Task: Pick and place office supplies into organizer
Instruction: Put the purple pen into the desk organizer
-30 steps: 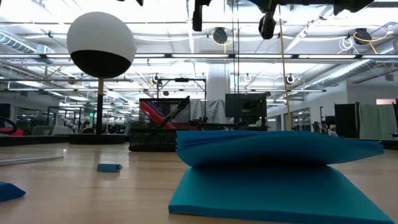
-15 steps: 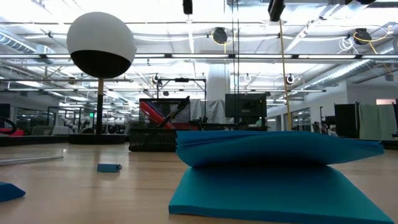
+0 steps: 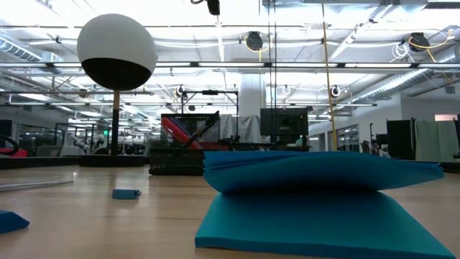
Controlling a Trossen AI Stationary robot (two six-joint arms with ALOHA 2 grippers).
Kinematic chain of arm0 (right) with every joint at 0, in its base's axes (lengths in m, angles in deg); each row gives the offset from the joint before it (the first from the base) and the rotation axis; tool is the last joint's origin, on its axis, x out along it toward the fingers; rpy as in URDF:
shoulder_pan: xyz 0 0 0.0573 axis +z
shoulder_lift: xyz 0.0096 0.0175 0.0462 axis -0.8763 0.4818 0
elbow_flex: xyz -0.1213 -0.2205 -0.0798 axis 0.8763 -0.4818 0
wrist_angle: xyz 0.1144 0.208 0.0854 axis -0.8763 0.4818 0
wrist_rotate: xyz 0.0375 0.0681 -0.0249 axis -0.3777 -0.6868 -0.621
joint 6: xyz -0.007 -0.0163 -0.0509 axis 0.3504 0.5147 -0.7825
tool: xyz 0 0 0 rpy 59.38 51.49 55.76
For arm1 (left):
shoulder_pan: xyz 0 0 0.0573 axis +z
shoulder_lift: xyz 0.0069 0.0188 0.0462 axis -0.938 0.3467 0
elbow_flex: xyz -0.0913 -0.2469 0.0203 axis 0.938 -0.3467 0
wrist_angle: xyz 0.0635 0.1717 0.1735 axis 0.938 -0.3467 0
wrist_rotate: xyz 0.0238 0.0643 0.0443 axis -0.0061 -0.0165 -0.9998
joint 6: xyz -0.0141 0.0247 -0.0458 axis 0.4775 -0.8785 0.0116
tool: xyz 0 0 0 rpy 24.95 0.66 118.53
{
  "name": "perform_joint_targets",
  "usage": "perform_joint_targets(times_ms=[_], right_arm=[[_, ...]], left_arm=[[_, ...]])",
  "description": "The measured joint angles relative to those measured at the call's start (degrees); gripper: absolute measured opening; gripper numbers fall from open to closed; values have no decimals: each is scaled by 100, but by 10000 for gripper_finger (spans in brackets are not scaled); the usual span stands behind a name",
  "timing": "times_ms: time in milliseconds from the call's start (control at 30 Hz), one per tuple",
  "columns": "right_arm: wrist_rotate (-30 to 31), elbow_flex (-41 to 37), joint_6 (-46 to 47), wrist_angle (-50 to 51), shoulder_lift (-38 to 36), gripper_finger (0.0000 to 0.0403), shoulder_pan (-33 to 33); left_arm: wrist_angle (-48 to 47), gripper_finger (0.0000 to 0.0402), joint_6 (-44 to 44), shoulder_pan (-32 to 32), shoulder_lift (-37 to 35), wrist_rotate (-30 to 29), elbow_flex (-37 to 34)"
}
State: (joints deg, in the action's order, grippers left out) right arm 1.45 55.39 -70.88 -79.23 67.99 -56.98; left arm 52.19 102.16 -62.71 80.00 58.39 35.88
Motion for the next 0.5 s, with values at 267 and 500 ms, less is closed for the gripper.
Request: perform_joint_targets(times_ms=[267, 500], right_arm=[[1206, 667, -2581, 828, 196, 143, 319], [2256, 992, -4936, 809, 551, 153, 853]], left_arm=[[226, 34, 820, 0, 1, -35, -2], [264, 34, 1179, -32, 2, -193, -2]])
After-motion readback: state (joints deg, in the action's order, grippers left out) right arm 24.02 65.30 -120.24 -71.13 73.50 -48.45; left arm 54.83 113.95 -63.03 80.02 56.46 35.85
